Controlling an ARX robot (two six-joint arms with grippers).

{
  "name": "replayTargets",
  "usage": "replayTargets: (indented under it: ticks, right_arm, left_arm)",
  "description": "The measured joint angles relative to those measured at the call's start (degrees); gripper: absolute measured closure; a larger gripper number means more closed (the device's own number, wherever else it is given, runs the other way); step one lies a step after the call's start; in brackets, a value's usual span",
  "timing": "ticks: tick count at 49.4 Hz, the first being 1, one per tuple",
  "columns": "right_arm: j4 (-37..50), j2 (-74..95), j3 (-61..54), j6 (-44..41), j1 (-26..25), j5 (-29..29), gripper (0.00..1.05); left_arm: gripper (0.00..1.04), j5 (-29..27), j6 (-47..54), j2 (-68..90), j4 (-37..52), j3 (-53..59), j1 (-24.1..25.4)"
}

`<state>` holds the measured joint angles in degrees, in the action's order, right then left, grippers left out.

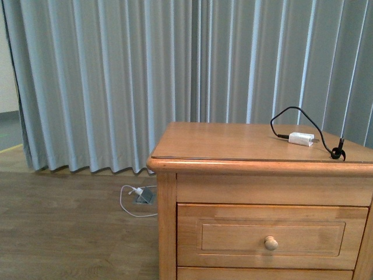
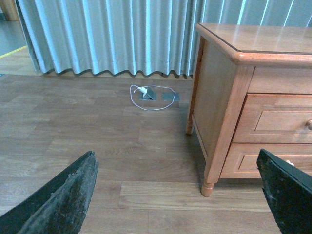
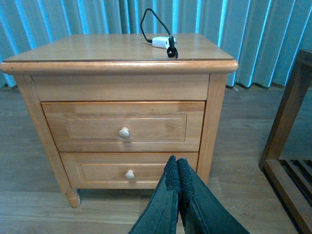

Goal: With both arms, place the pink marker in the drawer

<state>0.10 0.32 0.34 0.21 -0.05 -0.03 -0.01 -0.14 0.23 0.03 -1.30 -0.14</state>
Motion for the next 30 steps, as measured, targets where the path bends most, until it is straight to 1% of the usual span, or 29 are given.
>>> replayTargets:
  ticks: [11,16,19,30]
  right_arm:
    - [0.0,-0.1,0.0,-0.1,0.0,0.0,1.02]
    - [0.0,-0.1,0.0,-0.1,0.0,0.0,0.85]
    - [0.0,-0.1,0.0,-0.1,0.0,0.0,0.69]
    - [0.0,-0.1,0.0,-0.1,0.0,0.0,0.3]
  left_arm:
    - [0.06,0.0,0.0,0.0,0.0,0.0,0.0]
    - [0.06,0.0,0.0,0.0,0.0,0.0,0.0]
    - [0.06,0.0,0.0,0.0,0.0,0.0,0.0]
    - [0.06,0.0,0.0,0.0,0.0,0.0,0.0]
